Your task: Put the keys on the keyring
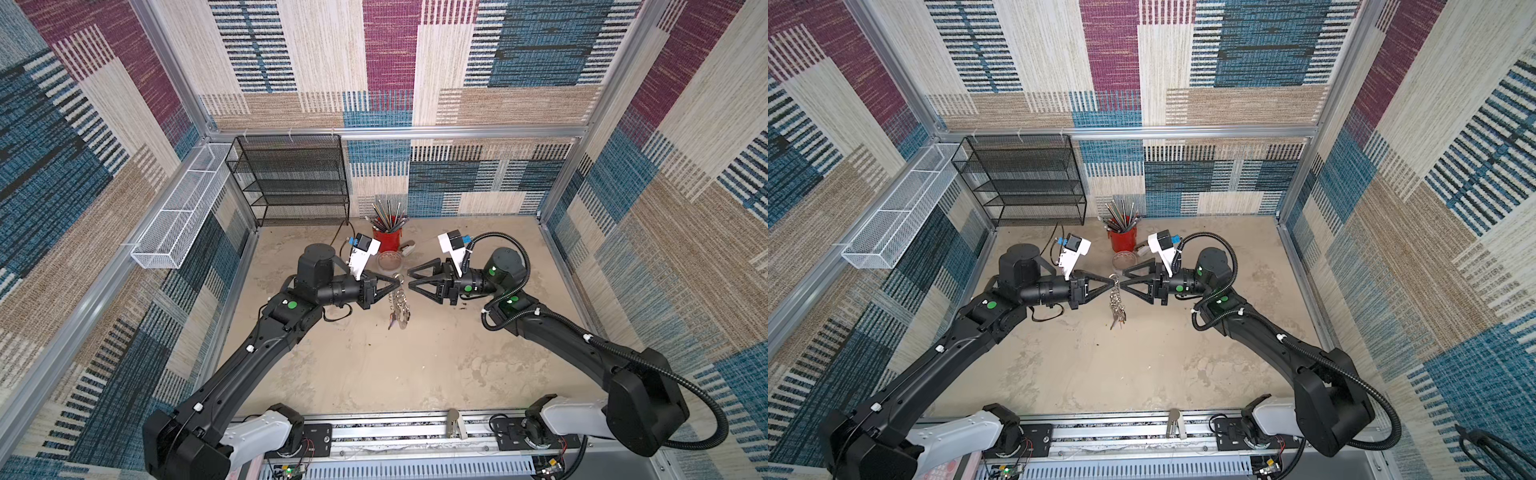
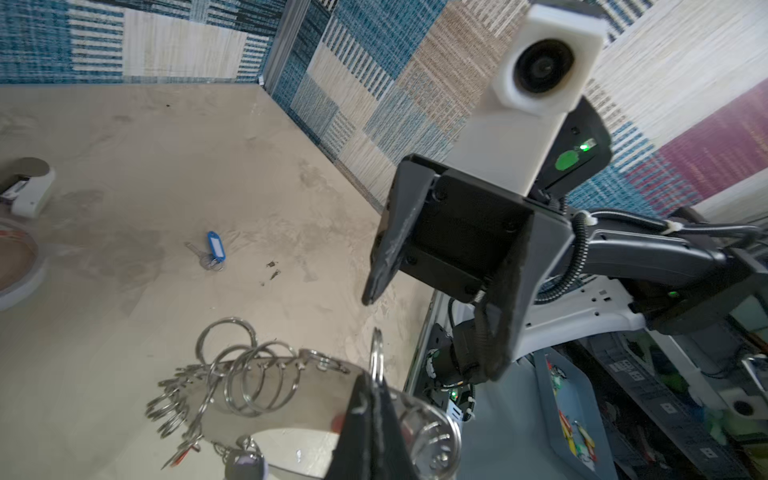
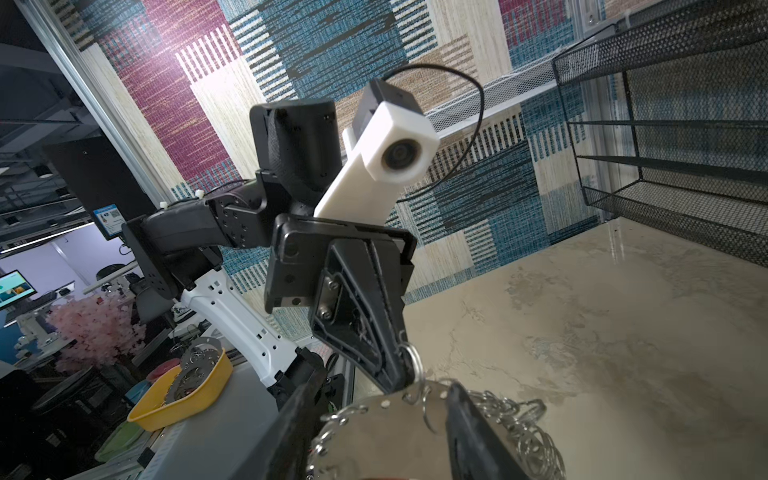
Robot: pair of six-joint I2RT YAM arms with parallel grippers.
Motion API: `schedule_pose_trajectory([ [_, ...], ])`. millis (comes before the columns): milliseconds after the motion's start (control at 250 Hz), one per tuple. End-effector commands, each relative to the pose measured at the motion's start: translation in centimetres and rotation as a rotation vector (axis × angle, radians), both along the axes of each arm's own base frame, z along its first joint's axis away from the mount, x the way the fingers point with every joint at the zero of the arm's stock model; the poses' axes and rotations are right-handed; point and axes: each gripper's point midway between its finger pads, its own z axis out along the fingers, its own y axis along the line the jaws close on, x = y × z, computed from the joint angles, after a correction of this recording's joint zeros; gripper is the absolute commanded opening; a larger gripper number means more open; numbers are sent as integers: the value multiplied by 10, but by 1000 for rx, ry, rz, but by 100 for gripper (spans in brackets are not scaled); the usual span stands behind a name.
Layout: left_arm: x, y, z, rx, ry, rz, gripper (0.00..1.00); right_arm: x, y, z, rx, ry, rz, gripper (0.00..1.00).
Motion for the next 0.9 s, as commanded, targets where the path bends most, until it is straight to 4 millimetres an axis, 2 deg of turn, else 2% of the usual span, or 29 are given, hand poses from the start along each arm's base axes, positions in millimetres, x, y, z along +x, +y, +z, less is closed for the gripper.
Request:
schedule_pose_trajectory([
  [0, -1, 4, -13, 100, 13, -4, 0, 2, -1, -11, -28, 14, -23, 57],
  [328, 7, -3, -10, 118, 52, 48, 0, 13, 14, -30, -94, 35, -58, 62],
  [520, 8, -4, -4, 121, 54, 66, 0, 30, 14, -48, -162, 48, -165, 56],
  [628, 17, 3, -6, 166, 48, 133, 0, 30, 14, -53, -183, 48, -176, 50],
  [844, 25, 7, -6, 180, 56, 184, 0, 32, 12, -58, -215, 38, -216, 48],
  [896, 26, 8, -7, 182, 58, 190, 0, 32, 14, -60, -220, 41, -208, 45],
])
